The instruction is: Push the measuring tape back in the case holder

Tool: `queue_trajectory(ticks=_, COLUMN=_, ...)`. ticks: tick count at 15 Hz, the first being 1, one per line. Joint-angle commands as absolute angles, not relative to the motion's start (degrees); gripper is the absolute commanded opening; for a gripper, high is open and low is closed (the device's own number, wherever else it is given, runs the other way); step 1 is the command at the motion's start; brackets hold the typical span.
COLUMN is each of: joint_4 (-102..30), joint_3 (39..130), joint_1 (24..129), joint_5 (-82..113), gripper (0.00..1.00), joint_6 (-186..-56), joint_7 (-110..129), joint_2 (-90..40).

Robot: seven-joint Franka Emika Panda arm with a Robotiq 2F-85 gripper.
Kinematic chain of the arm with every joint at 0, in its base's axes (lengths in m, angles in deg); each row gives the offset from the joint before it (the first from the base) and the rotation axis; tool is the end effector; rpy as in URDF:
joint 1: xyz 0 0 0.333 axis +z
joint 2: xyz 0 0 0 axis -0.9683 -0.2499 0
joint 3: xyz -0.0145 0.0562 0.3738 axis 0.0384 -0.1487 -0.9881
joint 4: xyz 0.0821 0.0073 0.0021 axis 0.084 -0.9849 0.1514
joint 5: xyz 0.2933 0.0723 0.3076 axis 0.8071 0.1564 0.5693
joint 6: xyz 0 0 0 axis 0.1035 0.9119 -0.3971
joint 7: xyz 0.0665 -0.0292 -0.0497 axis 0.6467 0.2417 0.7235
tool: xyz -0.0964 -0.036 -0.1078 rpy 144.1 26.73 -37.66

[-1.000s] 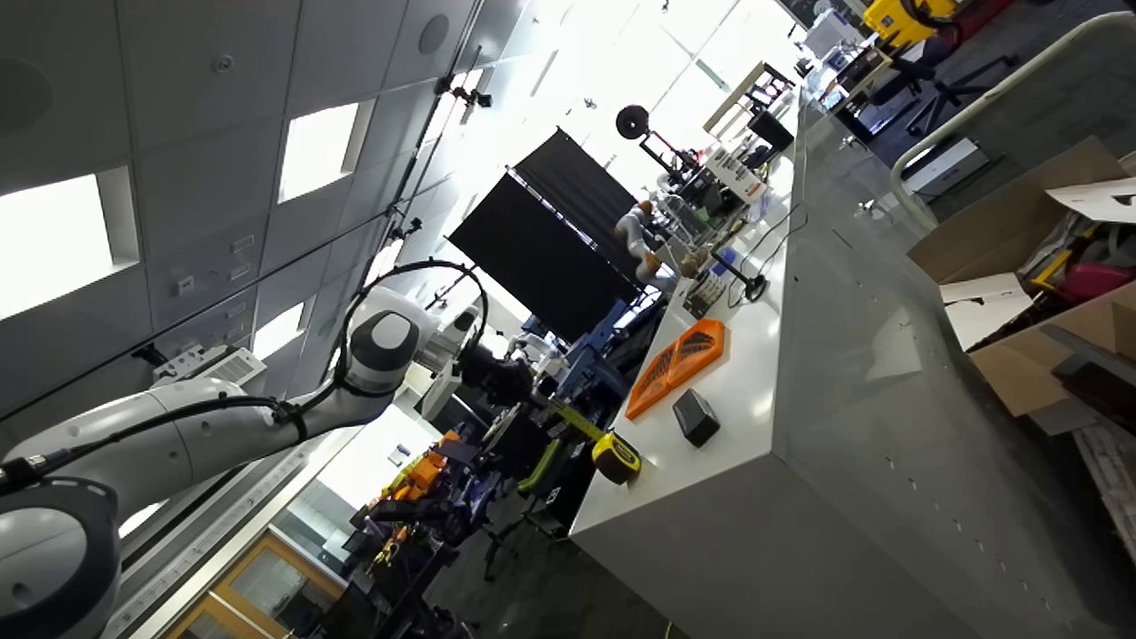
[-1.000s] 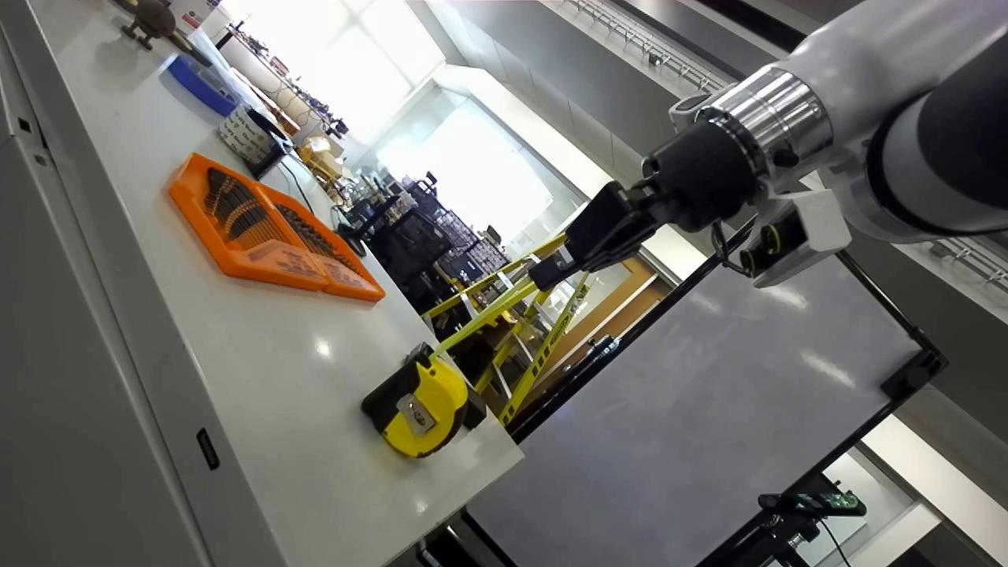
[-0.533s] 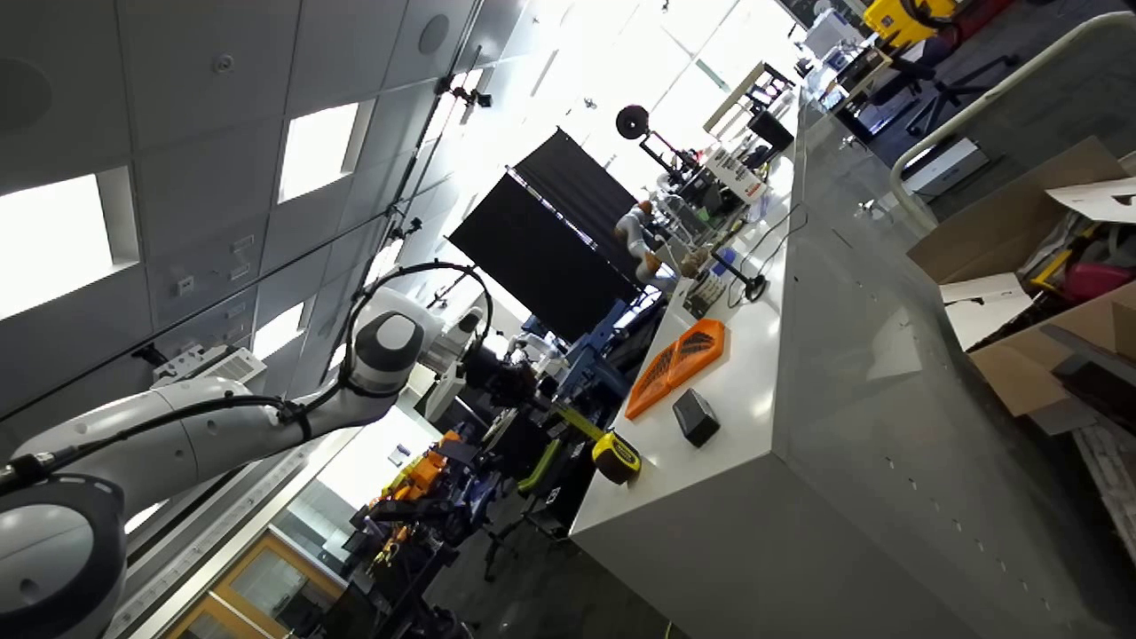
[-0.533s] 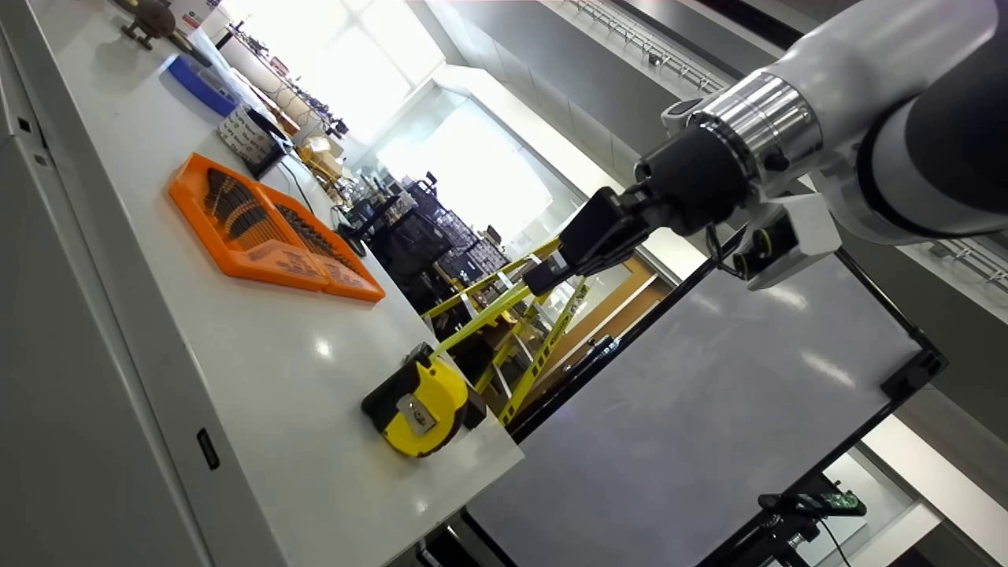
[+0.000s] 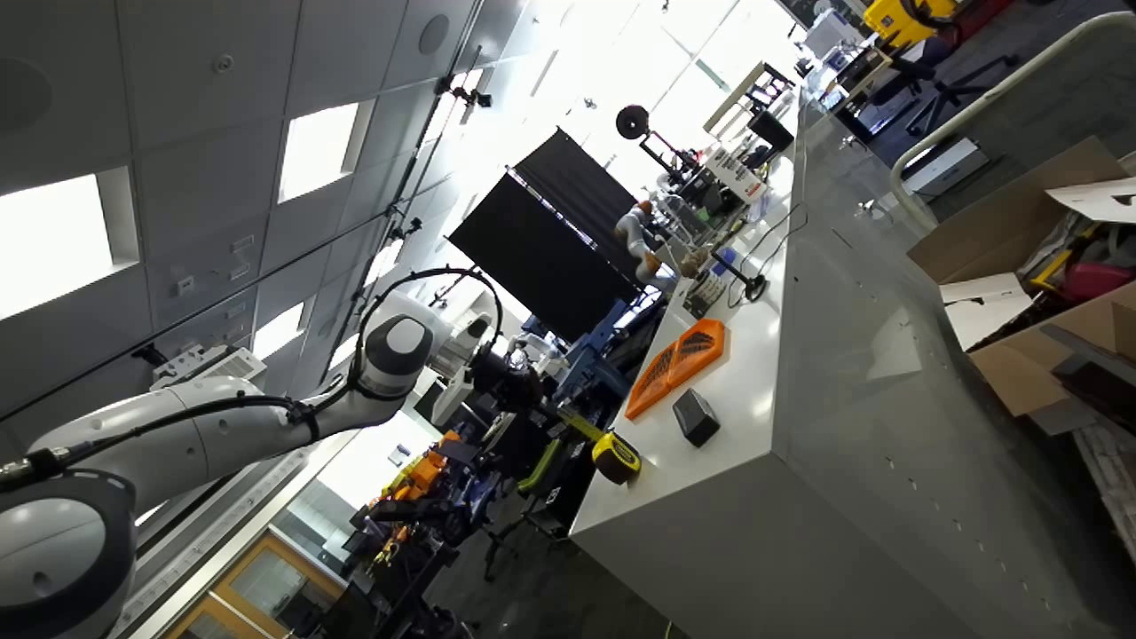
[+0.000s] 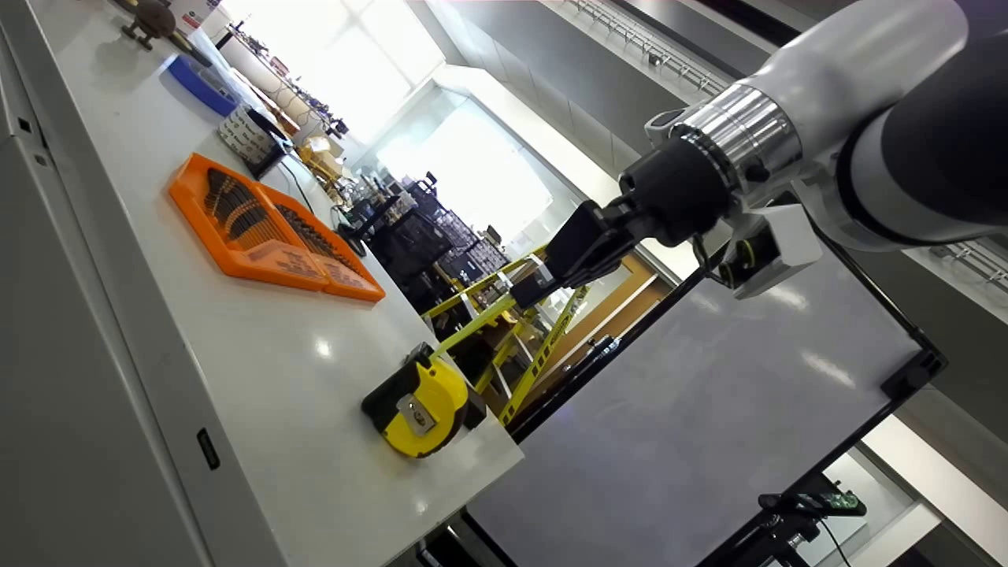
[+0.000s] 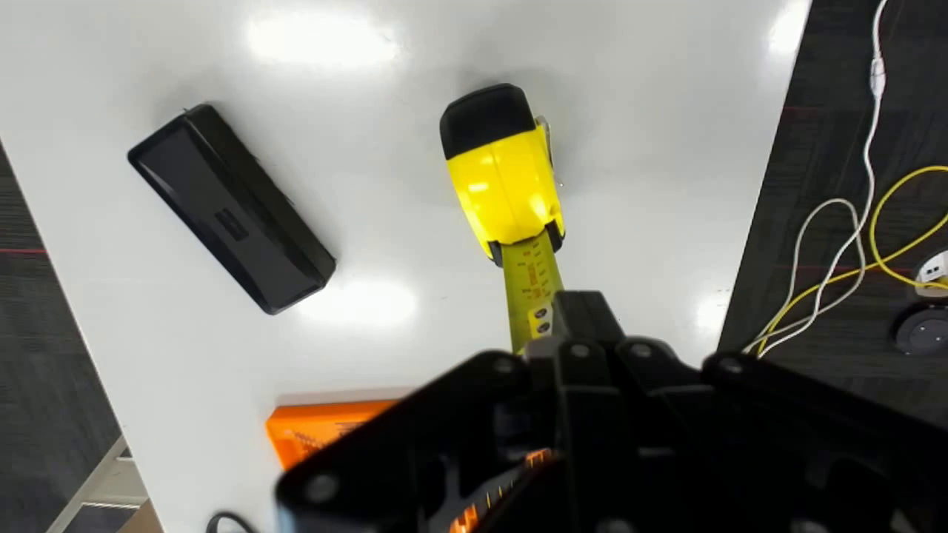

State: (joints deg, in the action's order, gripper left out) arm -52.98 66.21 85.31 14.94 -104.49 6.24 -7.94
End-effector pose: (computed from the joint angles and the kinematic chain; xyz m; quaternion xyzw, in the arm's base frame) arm 0.5645 0.2474 0.5253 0.9845 0.1509 0.0896 0.0040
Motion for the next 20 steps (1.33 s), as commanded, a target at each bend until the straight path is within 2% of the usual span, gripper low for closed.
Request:
queue_trajectory(ticks=1, joint_4=-54.5, joint_3=67.2, joint_1=86.0, joint_5=15.6, gripper=0.0, joint_6=-106.7, joint_7=7.7, joint_2=-7.6)
queue_trajectory(ticks=20, joint_4=-58.5, joint_3=67.3, joint_1=86.0, joint_5=16.2, gripper=0.0, joint_6=-110.4, joint_7=7.7, joint_2=-7.8)
